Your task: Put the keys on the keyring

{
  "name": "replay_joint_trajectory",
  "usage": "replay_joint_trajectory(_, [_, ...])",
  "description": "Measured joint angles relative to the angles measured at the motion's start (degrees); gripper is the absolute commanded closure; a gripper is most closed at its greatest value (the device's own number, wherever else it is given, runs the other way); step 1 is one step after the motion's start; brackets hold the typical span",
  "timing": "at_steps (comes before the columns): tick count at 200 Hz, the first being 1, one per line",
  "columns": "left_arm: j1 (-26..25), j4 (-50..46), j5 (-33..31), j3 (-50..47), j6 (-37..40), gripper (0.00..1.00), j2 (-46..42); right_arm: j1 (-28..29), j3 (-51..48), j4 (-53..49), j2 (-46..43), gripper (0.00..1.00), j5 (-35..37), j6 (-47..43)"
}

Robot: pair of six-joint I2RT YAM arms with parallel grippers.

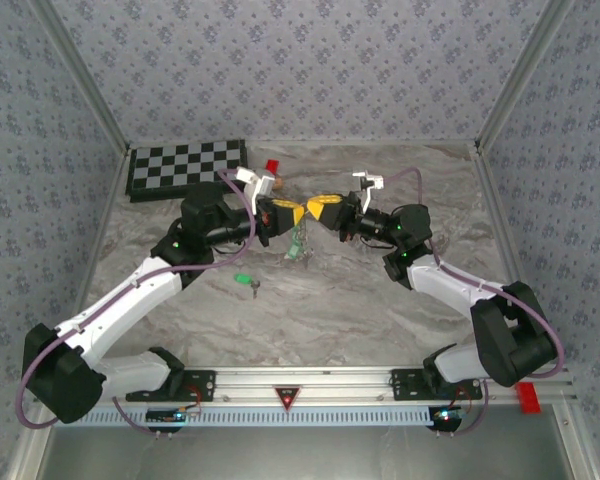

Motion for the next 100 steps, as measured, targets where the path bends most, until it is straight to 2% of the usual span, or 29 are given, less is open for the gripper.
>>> replay_joint_trajectory(10, [-0.1, -1.2, -0.3, 0.3, 0.8, 1.00, 0.0, -0.2, -0.4, 0.0, 0.0, 0.91, 0.0, 0.0])
replay_joint_trajectory(21, [-0.3, -2.8, -0.6, 0.7, 1.6, 1.00, 0.0, -0.3, -1.0, 0.0, -0.1, 0.81, 0.0, 0.0])
replay_joint_trajectory(40, [-0.4, -6.1, -0.8, 1.7, 3.1, 1.00, -0.1, -1.3, -2.5, -0.3, -1.1, 0.79, 0.6, -0.3])
replay_joint_trajectory(54, [-0.4, -8.6, -0.8, 2.8, 4.0, 1.00, -0.1, -2.2, -3.6, -1.4, -2.8, 0.71, 1.5, -1.2])
replay_joint_trajectory(74, [-0.3, -11.3, -0.7, 4.6, 5.0, 1.00, -0.1, -3.0, -4.5, -5.1, -6.1, 0.67, 2.5, -3.6])
replay_joint_trajectory(87, [-0.3, -13.0, -0.5, 5.7, 5.7, 1.00, -0.1, -3.0, -4.6, -8.7, -8.5, 0.60, 2.9, -6.0])
replay_joint_trajectory(100, [-0.3, -15.1, -0.3, 6.7, 6.4, 1.00, -0.1, -2.9, -4.6, -12.5, -10.8, 0.59, 3.4, -8.8])
